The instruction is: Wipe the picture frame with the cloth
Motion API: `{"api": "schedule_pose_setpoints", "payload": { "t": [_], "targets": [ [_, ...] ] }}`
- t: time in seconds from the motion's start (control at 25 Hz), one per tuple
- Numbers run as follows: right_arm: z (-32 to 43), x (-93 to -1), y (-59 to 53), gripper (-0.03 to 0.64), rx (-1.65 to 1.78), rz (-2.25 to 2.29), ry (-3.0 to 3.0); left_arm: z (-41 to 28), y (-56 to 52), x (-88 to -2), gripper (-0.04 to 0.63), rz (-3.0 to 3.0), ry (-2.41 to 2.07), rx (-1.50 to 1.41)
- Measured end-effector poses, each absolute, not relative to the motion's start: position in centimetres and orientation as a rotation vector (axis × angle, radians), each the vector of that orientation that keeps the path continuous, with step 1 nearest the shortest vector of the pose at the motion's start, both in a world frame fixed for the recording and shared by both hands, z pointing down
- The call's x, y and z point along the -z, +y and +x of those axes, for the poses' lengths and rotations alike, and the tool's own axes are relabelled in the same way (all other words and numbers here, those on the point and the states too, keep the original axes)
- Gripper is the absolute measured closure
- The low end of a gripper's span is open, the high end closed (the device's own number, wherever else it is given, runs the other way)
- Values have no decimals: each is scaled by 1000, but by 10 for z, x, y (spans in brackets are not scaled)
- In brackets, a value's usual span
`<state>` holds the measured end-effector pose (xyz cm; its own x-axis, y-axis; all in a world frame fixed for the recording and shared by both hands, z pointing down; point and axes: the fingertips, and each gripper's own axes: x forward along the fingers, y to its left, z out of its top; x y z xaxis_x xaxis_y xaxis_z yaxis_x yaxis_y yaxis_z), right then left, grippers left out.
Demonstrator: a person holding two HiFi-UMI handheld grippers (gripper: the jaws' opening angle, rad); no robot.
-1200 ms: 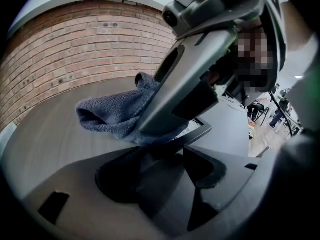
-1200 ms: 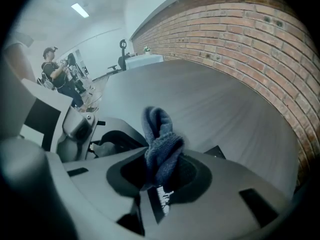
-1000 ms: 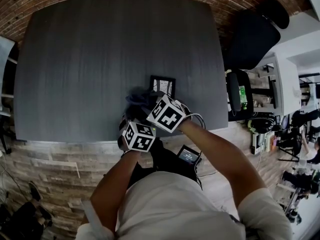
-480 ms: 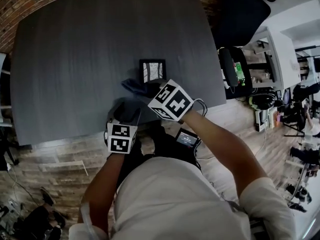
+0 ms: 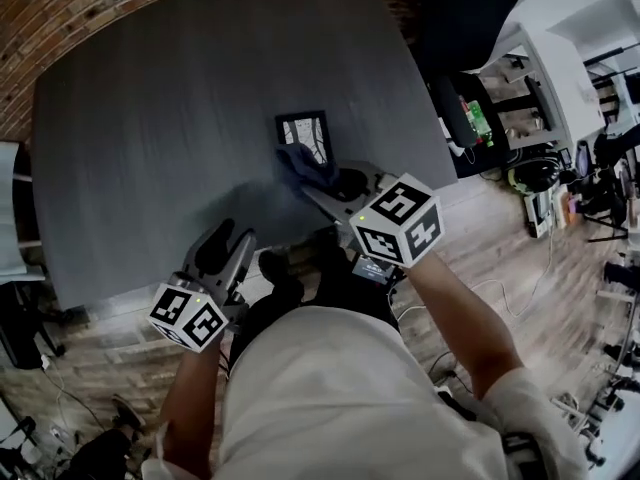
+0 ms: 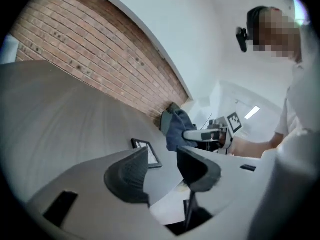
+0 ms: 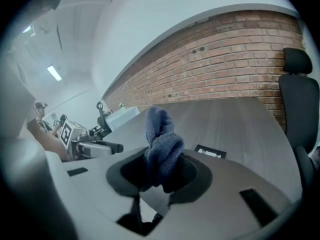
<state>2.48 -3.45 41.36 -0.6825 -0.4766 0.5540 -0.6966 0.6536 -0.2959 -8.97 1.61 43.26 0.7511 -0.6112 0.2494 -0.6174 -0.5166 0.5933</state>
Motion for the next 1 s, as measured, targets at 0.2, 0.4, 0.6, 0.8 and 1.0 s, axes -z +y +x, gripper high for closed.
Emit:
{"api": "schedule_pose_setpoints", "payload": {
  "t": [0.2, 0.4, 0.6, 0.8, 1.0],
  "targets": [
    [41, -369, -13, 511, -771, 1124, -2561, -108, 37, -377, 530, 2287, -713, 262],
    [63, -337, 15, 511, -876, 1278, -2659, -107, 55, -340, 537, 2321, -648, 371],
    [100, -305, 42, 512, -906, 1379, -2708, -103, 80, -293, 541, 2399, -652, 463],
    [134, -277, 69, 512, -859, 1415, -2739, -93, 107, -257, 543, 2420, -687, 544],
    [165, -257, 99, 515, -812, 1439, -2783, -61, 138, -241, 543, 2437, -720, 569]
  ]
}}
